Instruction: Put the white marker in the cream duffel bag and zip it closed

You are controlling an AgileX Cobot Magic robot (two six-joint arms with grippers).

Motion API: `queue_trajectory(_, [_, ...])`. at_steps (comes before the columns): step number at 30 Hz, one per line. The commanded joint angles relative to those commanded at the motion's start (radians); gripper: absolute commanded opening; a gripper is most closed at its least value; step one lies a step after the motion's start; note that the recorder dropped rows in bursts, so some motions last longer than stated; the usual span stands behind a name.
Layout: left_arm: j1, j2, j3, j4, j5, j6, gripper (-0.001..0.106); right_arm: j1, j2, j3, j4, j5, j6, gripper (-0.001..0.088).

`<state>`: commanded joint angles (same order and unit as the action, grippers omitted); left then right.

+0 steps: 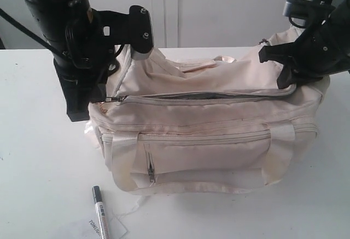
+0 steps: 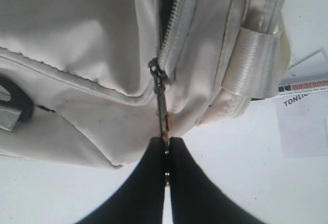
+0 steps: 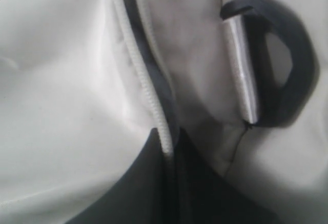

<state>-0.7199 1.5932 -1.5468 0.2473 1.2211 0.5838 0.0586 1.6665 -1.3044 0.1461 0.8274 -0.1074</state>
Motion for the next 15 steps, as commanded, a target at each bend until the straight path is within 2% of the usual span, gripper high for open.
queue_trajectory(6, [0.0,0.0,0.0,-0.023,0.0,-0.002,0.0,0.0,0.0,0.0,0.006,0.0,0.005,0.0017])
queue_trajectory(12, [0.0,0.0,0.0,-0.057,0.0,-0.002,0.0,0.0,0.0,0.0,0.016,0.0,0.005,0.0223])
queue_trajectory(15, [0.0,0.002,0.0,-0.081,0.0,0.0,0.0,0.0,-0.006,0.0,0.021,-0.007,0.005,0.0282])
